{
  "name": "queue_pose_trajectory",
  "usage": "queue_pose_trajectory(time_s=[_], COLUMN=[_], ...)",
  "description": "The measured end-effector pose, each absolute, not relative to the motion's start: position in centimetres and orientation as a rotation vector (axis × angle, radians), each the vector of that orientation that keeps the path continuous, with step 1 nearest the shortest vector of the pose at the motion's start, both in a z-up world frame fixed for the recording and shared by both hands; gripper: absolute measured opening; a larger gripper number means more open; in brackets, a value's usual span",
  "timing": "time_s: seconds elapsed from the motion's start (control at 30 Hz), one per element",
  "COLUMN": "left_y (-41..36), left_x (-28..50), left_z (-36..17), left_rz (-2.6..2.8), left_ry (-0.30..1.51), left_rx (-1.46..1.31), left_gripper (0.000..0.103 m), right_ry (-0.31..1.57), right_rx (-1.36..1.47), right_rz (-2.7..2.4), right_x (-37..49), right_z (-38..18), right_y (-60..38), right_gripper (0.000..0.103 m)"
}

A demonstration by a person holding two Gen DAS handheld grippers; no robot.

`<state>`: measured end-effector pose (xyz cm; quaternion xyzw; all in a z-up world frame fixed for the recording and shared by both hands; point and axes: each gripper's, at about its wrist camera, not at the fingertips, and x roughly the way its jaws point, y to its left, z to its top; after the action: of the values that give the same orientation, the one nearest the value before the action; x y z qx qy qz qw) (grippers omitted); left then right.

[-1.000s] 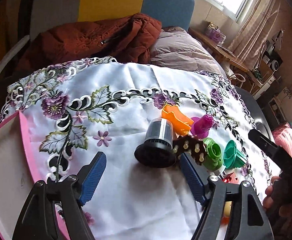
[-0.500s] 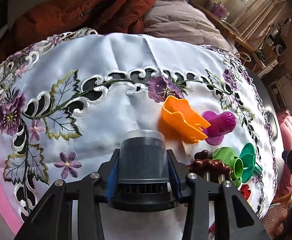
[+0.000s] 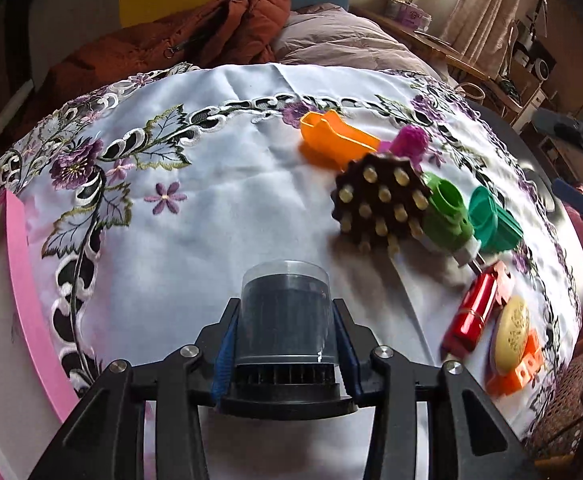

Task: Organize rigid objects
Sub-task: 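Grasp the teal spool-shaped piece with the right tool while the left tool lifts the black container, then lower the black container into the tray and open the left tool while the right tool carries the teal piece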

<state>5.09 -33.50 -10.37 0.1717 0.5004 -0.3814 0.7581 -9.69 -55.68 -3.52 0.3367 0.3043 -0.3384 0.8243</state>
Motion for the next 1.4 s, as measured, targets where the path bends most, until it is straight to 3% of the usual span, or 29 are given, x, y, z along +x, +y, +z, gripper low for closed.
queue_pose_trajectory(time_s=[0.4, 0.77, 0.8, 0.87, 1.4], left_y=[-31.1, -30.8, -30.8, -30.7, -28.4], left_x=[0.2, -0.1, -0.1, 0.0, -1.0], left_z=[-10.8, -10.9, -10.9, -11.0, -8.7], left_rz=[-0.836, -0.830, -0.830, -0.832, -0.857], left_ry=[1.026, 1.015, 1.014, 1.013, 0.951], left_rx=[0.389, 0.379, 0.377, 0.369, 0.324], left_gripper=[0.044, 0.044, 0.044, 0.044, 0.044], right_ry=[0.735, 0.952, 0.966, 1.013, 1.097], right_rx=[0.930, 0.756, 0.744, 0.705, 0.612], right_rz=[-0.748, -0.776, -0.778, -0.773, -0.777], right_x=[-11.3, -8.1, -7.8, -7.1, -6.0], right_z=[-6.7, -9.4, -9.6, -10.3, -12.0], right_y=[-58.2, -57.0, -57.0, -56.8, -56.4], right_gripper=[0.102, 0.102, 0.099, 0.061, 0.064])
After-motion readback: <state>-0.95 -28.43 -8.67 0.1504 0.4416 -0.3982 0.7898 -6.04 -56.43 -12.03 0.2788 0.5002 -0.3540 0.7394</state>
